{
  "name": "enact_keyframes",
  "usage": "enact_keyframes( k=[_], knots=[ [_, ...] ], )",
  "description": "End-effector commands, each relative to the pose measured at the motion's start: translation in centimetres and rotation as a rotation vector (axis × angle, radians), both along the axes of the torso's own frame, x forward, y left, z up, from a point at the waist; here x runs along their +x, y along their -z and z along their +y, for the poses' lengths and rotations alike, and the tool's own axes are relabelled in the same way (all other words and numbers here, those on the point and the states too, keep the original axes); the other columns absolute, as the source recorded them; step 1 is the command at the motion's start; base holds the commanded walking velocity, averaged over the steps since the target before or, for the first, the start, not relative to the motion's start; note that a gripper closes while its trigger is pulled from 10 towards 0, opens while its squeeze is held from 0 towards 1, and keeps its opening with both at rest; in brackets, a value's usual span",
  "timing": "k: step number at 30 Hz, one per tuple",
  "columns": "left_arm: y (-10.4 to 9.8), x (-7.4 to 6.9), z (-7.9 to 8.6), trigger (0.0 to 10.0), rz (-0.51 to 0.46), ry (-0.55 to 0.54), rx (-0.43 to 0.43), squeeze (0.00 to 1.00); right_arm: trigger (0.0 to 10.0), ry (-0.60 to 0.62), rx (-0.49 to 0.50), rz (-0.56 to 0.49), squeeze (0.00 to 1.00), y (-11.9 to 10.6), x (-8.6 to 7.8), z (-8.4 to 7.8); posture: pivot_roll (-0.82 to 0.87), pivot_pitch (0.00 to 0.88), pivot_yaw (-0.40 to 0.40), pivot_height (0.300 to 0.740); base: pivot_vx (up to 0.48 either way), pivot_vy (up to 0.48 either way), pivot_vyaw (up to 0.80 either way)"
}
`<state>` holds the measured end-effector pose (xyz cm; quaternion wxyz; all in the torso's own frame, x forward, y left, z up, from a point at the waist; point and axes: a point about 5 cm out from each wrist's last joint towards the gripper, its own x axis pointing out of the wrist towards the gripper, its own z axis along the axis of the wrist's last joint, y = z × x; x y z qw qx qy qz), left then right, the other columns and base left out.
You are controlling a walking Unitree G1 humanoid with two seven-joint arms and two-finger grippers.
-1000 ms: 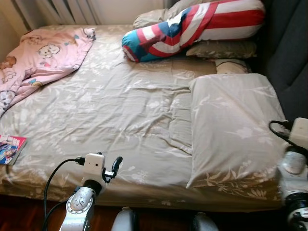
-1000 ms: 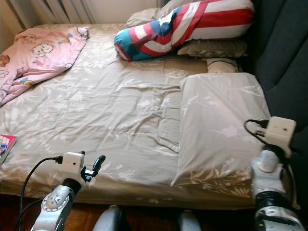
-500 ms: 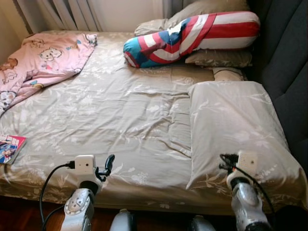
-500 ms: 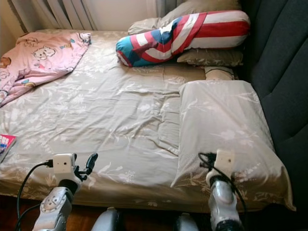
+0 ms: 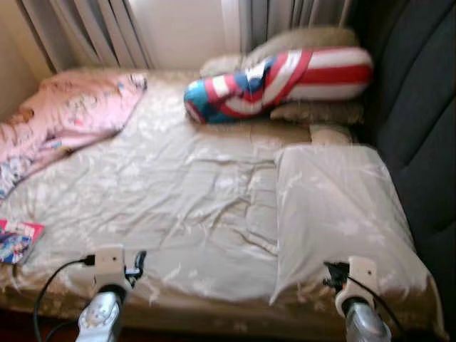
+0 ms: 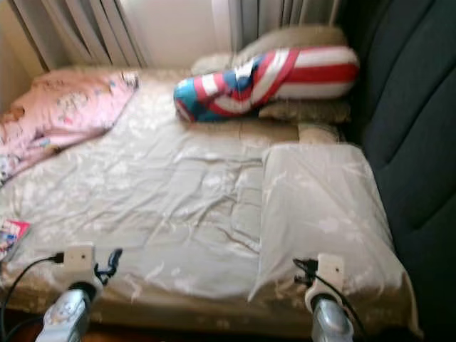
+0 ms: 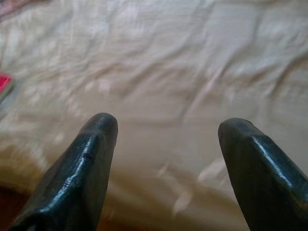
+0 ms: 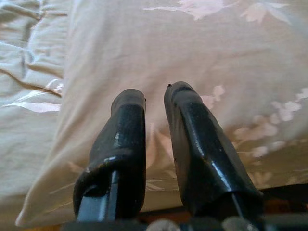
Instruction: Clean up the room
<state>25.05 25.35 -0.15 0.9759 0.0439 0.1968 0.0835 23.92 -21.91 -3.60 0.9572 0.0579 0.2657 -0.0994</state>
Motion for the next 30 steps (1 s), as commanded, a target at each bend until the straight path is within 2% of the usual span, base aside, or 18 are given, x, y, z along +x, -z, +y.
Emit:
enact_keyframes(
  k=[1, 2, 5, 7, 11, 16, 23, 24, 30],
  knots=[
    [2.3, -2.1, 0.2, 10.0, 0.137, 0.001, -0.011, 0.00, 10.0, 0.020, 0.011, 0.079, 0.00, 1.2, -1.6, -0.2, -0.01, 0.000, 0.019, 0.740, 0.000, 0.000, 0.00],
    [2.6, -2.4, 0.2, 10.0, 0.158, -0.002, -0.015, 0.00, 10.0, 0.024, 0.014, 0.089, 0.00, 1.4, -1.7, -0.2, -0.01, 0.000, 0.019, 0.740, 0.000, 0.000, 0.00],
    [5.5, -5.5, -0.1, 10.0, 0.364, 0.020, 0.012, 0.00, 10.0, 0.042, 0.024, 0.182, 0.00, 2.7, -3.6, -0.4, -0.01, 0.000, 0.014, 0.740, 0.000, 0.000, 0.00],
    [6.2, -6.5, -0.4, 10.0, 0.427, 0.025, 0.011, 0.00, 10.0, 0.052, 0.030, 0.211, 0.00, 3.0, -4.2, -0.5, -0.01, 0.000, 0.010, 0.740, 0.000, 0.000, 0.00],
    [8.0, -8.9, -1.5, 10.0, 0.568, 0.074, 0.020, 0.00, 10.0, 0.096, 0.025, 0.334, 0.00, 4.4, -6.9, -1.4, -0.01, 0.000, -0.001, 0.740, 0.000, 0.000, 0.00],
    [8.4, -9.3, -1.9, 10.0, 0.595, 0.070, 0.007, 0.00, 10.0, 0.126, 0.040, 0.385, 0.00, 5.0, -8.2, -1.5, -0.01, 0.000, 0.000, 0.740, 0.000, 0.000, 0.00],
    [8.6, -9.7, -2.3, 10.0, 0.608, 0.069, -0.009, 0.00, 10.0, 0.011, 0.044, 0.458, 0.00, 5.9, -9.4, 0.4, -0.01, 0.000, 0.001, 0.740, 0.000, 0.000, 0.00],
    [8.7, -9.8, -2.4, 10.0, 0.612, 0.068, -0.011, 0.00, 10.0, 0.007, 0.049, 0.456, 1.00, 5.9, -9.3, 0.5, -0.01, 0.000, 0.002, 0.740, 0.000, 0.000, 0.00],
    [9.2, -10.7, -2.6, 10.0, 0.638, 0.058, -0.024, 0.00, 10.0, -0.019, 0.062, 0.455, 1.00, 6.0, -9.2, 1.1, -0.03, 0.000, 0.010, 0.740, 0.000, 0.000, 0.00]
  ],
)
